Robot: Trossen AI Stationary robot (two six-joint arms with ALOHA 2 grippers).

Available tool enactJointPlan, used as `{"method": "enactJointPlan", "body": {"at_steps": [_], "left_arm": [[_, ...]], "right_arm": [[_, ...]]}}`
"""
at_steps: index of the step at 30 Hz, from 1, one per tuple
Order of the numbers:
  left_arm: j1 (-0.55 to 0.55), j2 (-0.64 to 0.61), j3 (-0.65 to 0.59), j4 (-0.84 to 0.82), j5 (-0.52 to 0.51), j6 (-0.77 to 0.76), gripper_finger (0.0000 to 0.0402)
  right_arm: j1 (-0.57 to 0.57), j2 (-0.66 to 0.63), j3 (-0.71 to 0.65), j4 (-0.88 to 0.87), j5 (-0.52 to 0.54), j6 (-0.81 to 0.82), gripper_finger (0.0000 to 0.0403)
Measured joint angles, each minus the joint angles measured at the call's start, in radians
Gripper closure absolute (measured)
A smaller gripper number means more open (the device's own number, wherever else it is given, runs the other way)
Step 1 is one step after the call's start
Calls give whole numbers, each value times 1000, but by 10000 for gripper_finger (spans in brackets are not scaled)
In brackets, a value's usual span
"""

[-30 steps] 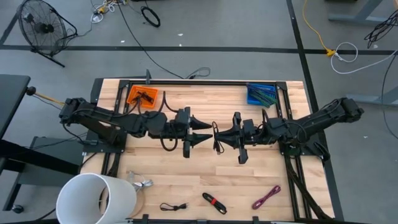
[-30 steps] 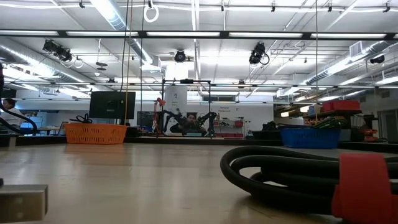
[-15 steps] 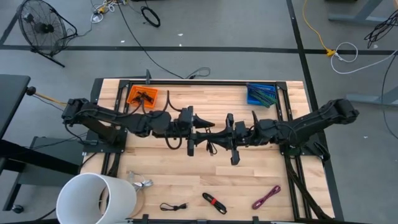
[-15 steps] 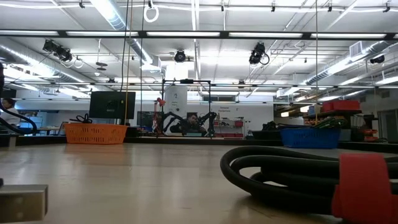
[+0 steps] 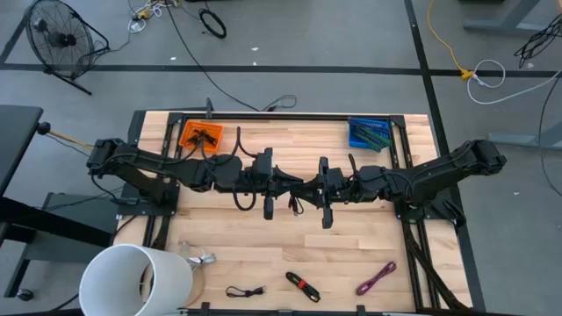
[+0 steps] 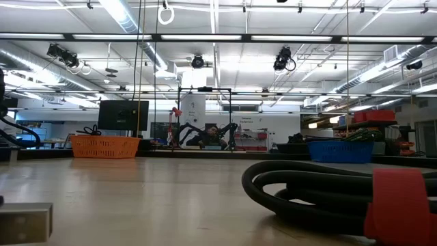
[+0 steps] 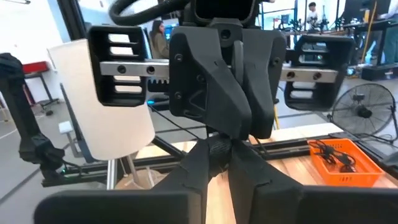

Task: Pick & Place USB Port
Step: Put the black charger cable into the orange bin

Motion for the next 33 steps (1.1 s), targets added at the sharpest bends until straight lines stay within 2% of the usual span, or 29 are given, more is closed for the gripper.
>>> {"method": "enactJointPlan", "body": {"at_steps": [5,9,11,16,20,24,28,33], "left_arm": [[28,-29,0,-72,-15,4,390],[51,-37,0,-138,-50,-1,390],[59,-38,0,-154,-58,-1,390],[86,-46,0,-208,-89,5,391],[125,-69,1,-335,-178,14,391],[182,-91,1,-553,-298,-2,391],[250,-117,0,-741,-410,-48,391],[323,-123,0,-936,-527,-114,391]], "right_arm": [[-4,-2,3,-50,18,-10,361],[-10,-2,3,-89,82,-19,355],[-21,-2,2,-121,110,-19,342],[-47,-3,0,-243,93,14,286],[-47,-3,-2,-380,90,72,235],[-31,-2,-4,-517,89,195,201],[8,12,-5,-591,93,254,183],[64,82,-5,-539,94,270,178]]}}
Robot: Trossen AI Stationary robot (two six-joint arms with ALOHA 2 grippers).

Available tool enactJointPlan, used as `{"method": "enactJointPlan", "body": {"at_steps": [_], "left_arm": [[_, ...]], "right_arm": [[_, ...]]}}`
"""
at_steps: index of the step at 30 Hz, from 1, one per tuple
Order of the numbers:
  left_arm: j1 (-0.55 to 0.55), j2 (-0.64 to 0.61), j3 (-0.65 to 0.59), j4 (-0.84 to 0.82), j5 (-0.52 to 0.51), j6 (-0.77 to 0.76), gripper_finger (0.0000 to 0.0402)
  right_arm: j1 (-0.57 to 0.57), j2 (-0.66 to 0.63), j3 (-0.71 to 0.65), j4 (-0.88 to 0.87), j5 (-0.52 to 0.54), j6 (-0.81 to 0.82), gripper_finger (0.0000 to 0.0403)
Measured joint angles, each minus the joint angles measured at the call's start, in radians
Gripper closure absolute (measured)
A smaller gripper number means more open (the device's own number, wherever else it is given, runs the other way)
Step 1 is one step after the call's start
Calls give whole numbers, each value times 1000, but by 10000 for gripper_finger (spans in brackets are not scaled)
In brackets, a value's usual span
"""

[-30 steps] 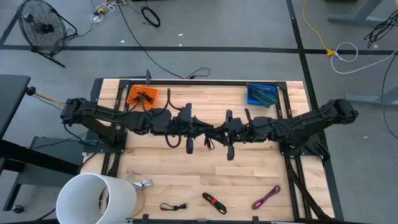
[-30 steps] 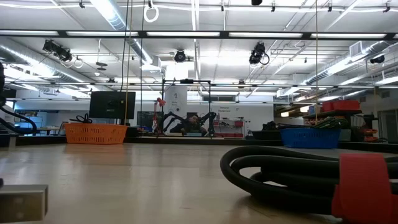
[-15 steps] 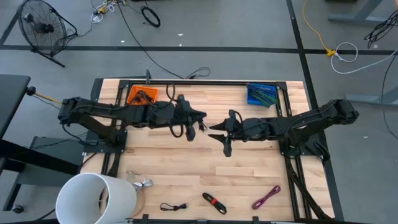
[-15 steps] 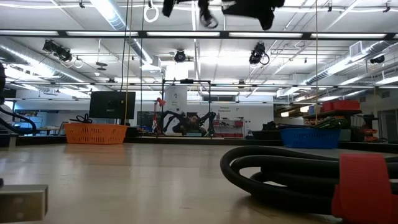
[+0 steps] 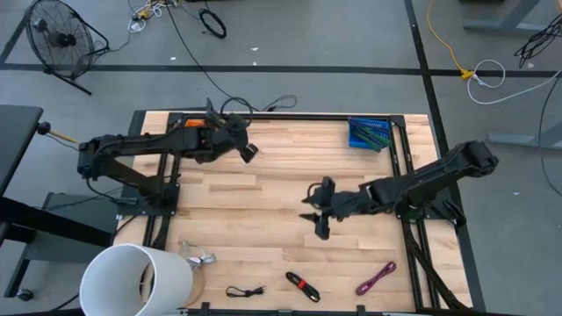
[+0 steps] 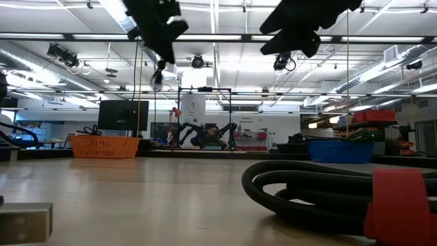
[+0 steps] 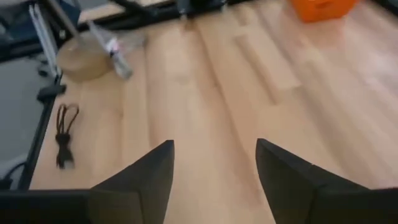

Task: Pick & Place USB Port
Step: Put the black charger cable into the orange bin

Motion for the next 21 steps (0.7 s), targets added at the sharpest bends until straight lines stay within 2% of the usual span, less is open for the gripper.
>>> {"method": "enactJointPlan", "body": {"at_steps": [8,14,21], "left_arm": [[90,5,0,-177,-155,-70,391],[180,20,0,-273,-151,-144,391],[277,70,-1,-338,-150,-221,391]], "right_arm": [[65,166,0,153,-9,-11,186],[68,238,1,224,-88,-12,190],[67,241,1,231,-94,-29,191]]}}
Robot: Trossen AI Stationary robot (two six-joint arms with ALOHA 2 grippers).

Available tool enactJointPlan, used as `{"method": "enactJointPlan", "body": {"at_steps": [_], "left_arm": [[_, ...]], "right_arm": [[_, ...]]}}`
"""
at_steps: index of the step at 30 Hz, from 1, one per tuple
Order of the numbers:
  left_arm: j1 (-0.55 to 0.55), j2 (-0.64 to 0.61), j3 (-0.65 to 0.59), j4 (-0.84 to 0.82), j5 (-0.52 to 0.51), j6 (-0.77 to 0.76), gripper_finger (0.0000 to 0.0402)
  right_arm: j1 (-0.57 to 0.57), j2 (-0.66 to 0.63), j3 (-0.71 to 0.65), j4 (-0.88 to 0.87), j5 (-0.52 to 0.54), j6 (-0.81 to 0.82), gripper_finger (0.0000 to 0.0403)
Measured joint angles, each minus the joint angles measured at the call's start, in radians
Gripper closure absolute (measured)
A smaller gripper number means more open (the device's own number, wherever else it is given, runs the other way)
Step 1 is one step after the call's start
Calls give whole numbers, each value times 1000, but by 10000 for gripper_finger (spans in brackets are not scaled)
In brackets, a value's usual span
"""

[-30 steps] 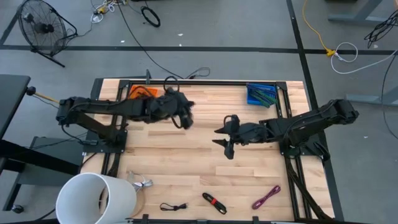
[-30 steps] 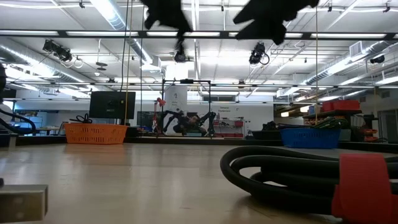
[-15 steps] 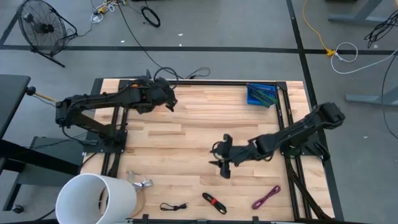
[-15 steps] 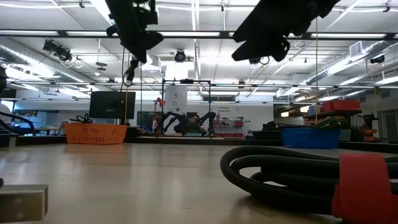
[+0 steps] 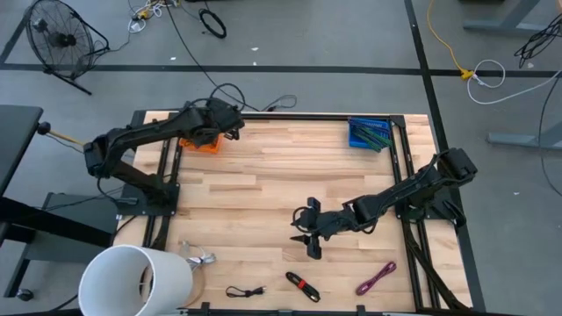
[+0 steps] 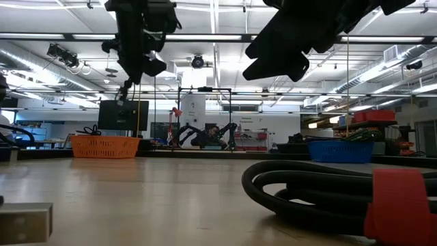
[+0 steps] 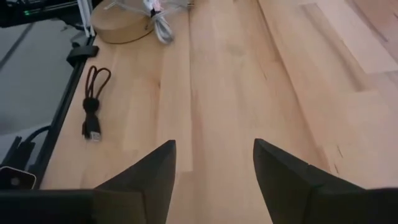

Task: Pick & Place USB Port
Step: Put the black charger cable into the orange bin

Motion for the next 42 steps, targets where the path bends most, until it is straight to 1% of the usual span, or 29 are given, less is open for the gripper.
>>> {"method": "enactJointPlan", "body": {"at_steps": [4,10,17,22,25,27,30,33,37,42], "left_arm": [[29,47,1,12,1,-2,391],[98,181,1,-37,-14,-19,391],[122,295,1,-38,-136,-28,390],[129,349,1,-38,-155,3,391],[129,368,1,-35,-162,3,383],[129,375,1,-25,-163,3,365],[129,383,1,-17,-139,6,339],[129,383,1,-18,-122,7,322],[129,383,1,-19,-120,5,309],[129,381,1,-27,-119,19,304]], "right_arm": [[-3,0,0,3,0,-27,191],[-5,0,0,7,0,-32,191],[-5,-1,0,9,0,-48,191],[-5,-1,0,10,0,-59,191],[-5,-1,0,11,0,-59,191],[-5,-1,0,11,0,-59,191],[-5,-1,0,12,0,-59,191],[-5,-2,0,12,0,-59,191],[-5,-2,0,12,0,-59,191],[-5,-2,0,12,0,-59,191]]}}
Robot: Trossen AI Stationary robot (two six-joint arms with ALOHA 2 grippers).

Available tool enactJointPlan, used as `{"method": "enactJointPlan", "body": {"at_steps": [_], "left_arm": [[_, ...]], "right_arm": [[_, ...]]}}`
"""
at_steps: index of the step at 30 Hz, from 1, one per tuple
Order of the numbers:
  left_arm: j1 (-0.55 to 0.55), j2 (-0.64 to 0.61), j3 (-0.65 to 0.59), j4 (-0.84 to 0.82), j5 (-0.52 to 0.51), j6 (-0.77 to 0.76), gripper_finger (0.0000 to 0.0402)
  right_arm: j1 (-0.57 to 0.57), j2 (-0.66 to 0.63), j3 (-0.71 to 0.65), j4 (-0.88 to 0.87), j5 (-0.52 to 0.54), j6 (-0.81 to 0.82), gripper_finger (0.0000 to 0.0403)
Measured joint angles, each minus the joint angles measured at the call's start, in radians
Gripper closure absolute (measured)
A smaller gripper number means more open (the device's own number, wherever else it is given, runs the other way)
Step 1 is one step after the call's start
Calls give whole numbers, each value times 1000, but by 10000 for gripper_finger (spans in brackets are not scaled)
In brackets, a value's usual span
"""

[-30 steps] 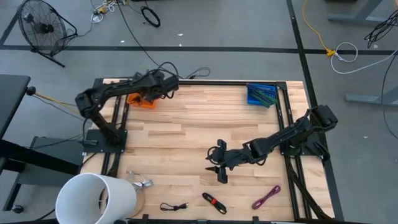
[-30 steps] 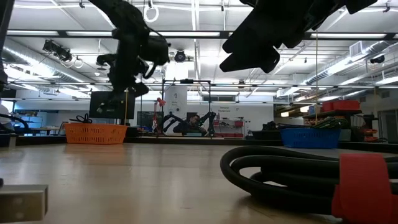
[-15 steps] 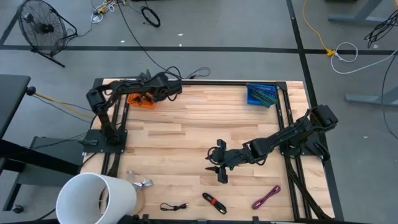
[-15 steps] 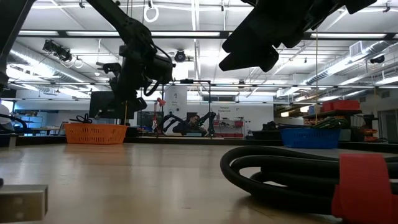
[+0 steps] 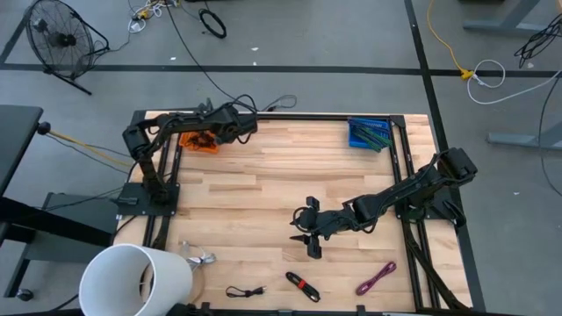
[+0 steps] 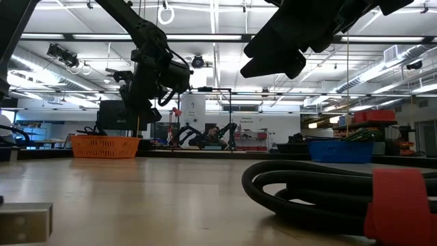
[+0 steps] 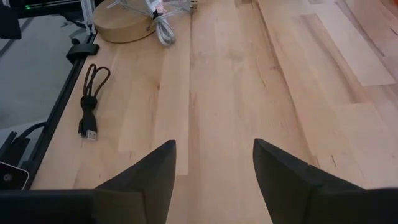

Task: Pick & Place USB Port
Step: Put the black charger cable into the orange bin

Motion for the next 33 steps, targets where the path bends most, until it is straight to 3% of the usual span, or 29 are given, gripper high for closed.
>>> {"method": "enactJointPlan", "body": {"at_steps": [6,9,11,16,18,25,33], "left_arm": [[-41,-16,50,-106,38,-10,308],[-99,-54,95,-130,125,8,308],[-151,-88,130,-133,287,73,308],[-307,-170,175,-136,857,90,308],[-389,-194,176,-135,987,56,308],[-708,-225,175,-119,1037,-39,308],[-1009,-223,175,131,963,-232,308]], "right_arm": [[0,0,0,0,0,0,191],[0,0,0,-5,0,0,191],[0,0,0,-12,0,0,191],[0,0,0,-19,0,0,191],[0,0,0,-24,0,8,191],[0,0,0,-40,-2,42,191],[0,0,0,-41,-10,61,191]]}}
